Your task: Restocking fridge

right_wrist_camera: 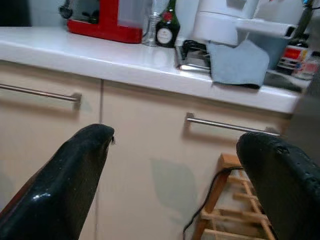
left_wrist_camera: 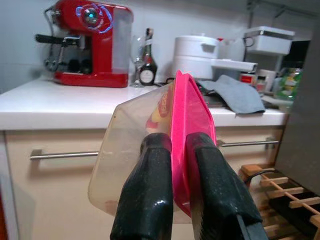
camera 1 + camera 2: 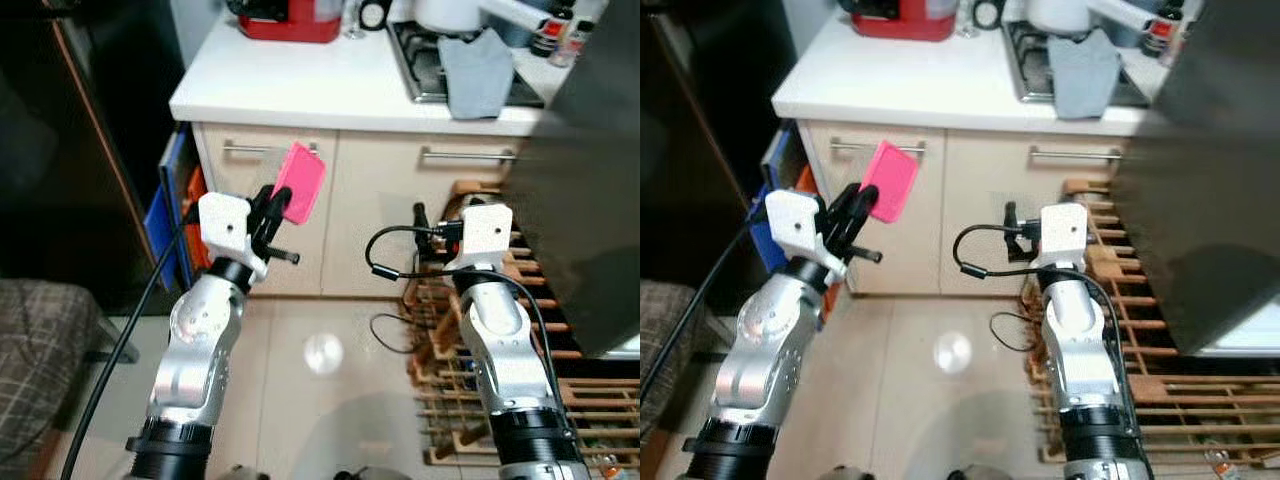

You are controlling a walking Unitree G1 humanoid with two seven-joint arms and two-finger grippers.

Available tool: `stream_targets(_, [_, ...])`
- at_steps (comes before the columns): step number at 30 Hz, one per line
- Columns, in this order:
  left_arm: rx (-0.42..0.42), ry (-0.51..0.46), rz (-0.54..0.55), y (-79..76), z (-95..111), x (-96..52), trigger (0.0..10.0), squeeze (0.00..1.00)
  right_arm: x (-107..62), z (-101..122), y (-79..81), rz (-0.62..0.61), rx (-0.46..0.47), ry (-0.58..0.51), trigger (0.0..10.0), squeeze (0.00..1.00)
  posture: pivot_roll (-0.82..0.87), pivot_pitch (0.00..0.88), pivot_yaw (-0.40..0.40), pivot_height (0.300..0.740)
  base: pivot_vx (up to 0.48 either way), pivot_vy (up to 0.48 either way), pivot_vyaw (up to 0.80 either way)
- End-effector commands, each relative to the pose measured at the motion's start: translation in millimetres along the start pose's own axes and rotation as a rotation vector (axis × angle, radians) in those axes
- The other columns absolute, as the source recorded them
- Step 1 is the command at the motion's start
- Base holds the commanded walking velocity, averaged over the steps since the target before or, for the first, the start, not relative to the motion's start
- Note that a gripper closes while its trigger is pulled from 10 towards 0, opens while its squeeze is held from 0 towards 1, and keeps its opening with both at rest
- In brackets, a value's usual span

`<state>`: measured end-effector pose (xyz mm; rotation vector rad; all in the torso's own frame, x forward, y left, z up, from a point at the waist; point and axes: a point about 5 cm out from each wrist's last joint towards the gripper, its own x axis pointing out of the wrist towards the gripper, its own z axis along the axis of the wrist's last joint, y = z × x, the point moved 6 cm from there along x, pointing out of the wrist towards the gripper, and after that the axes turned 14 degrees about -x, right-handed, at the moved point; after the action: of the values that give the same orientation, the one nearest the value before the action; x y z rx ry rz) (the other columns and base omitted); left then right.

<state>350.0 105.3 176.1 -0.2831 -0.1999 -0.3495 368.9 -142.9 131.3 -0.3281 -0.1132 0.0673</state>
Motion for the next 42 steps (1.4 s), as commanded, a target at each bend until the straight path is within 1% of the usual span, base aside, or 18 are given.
stream_targets(1, [-0.02,0.004,0.011,2.9,-1.6,1.6,10.0,0.0,0.9,-3.3,-0.5,0.005,-0.001,0.015,10.0,0.0,-0.07,0.0,-0.006,0.74,0.0,0.0,0.0])
stream_targets(5, [-0.018,0.007,0.017,4.2,-2.3,4.8,10.0,0.0,1.6,-4.2,0.8,0.013,-0.002,0.017,10.0,0.0,-0.07,0.0,-0.005,0.74,0.0,0.0,0.0])
stream_targets(8, [0.004,0.017,0.007,1.8,-3.5,7.0,10.0,0.0,1.5,-6.6,0.2,0.014,0.0,0.024,10.0,0.0,-0.07,0.0,-0.004,0.74,0.0,0.0,0.0])
stream_targets(14, [0.0,0.023,0.0,1.4,-5.0,9.3,10.0,0.0,1.6,-9.8,1.0,0.015,0.009,0.035,10.0,0.0,-0.08,0.0,0.001,0.74,0.0,0.0,0.0])
stream_targets(17, [-0.015,0.018,-0.03,-2.0,-4.2,9.2,10.0,0.0,1.3,-11.5,2.5,0.021,0.011,0.039,10.0,0.0,-0.08,0.0,0.002,0.74,0.0,0.0,0.0])
stream_targets(20, [-0.009,0.014,-0.066,-6.5,-3.2,7.8,10.0,0.0,1.0,-12.8,3.2,0.026,0.012,0.042,10.0,0.0,-0.08,0.0,0.003,0.74,0.0,0.0,0.0])
stream_targets(23, [-0.041,0.01,-0.094,-11.1,-2.9,7.0,10.0,0.0,1.3,-15.4,0.6,0.024,0.012,0.049,10.0,0.0,-0.08,0.0,0.004,0.74,0.0,-0.364,0.0])
stream_targets(28, [-0.032,-0.003,-0.108,-14.1,-0.9,7.3,10.0,0.0,1.7,-16.3,0.5,0.024,0.01,0.051,10.0,0.0,-0.07,0.0,0.005,0.74,0.0,-0.469,0.0])
stream_targets(29, [-0.047,0.0,-0.109,-13.8,-1.6,7.8,10.0,0.0,1.9,-16.8,1.4,0.027,0.009,0.051,10.0,0.0,-0.08,0.0,0.006,0.74,0.0,0.0,0.0])
stream_targets(32, [-0.054,0.0,-0.109,-12.5,-1.6,8.2,10.0,0.0,2.2,-16.9,2.0,0.028,0.009,0.051,10.0,0.0,-0.07,0.0,0.007,0.74,0.0,0.0,0.0])
stream_targets(40, [-0.043,0.005,-0.113,-10.2,-3.1,8.4,10.0,0.0,3.0,-17.8,3.2,0.03,0.007,0.05,10.0,0.0,-0.07,0.0,0.01,0.74,0.0,0.0,0.0])
stream_targets(41, [-0.04,0.018,-0.095,-6.9,-6.5,8.3,10.0,0.0,2.8,-18.0,3.5,0.031,0.007,0.05,10.0,0.0,-0.07,0.0,0.011,0.74,0.0,0.0,0.0])
stream_targets(42, [-0.04,0.018,-0.095,-6.9,-6.5,8.3,10.0,0.0,2.8,-18.0,3.5,0.031,0.007,0.05,10.0,0.0,-0.07,0.0,0.011,0.74,0.0,0.0,0.0])
